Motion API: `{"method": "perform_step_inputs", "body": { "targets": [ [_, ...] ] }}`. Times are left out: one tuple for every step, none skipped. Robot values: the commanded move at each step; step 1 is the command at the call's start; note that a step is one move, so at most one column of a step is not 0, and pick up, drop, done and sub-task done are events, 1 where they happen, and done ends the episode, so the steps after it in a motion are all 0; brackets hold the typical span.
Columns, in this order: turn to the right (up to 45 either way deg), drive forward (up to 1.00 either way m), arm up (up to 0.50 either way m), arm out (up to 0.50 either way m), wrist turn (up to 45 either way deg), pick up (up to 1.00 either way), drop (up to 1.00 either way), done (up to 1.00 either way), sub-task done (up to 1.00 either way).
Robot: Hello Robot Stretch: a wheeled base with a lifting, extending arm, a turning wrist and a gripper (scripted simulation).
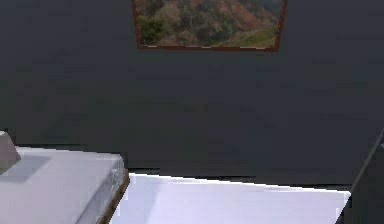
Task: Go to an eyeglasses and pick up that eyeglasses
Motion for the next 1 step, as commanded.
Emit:
{"method": "perform_step_inputs", "body": {
  "targets": [
    [0.0,0.0,0.0,0.0,0.0,0.0,0.0,1.0,0.0]
  ]
}}
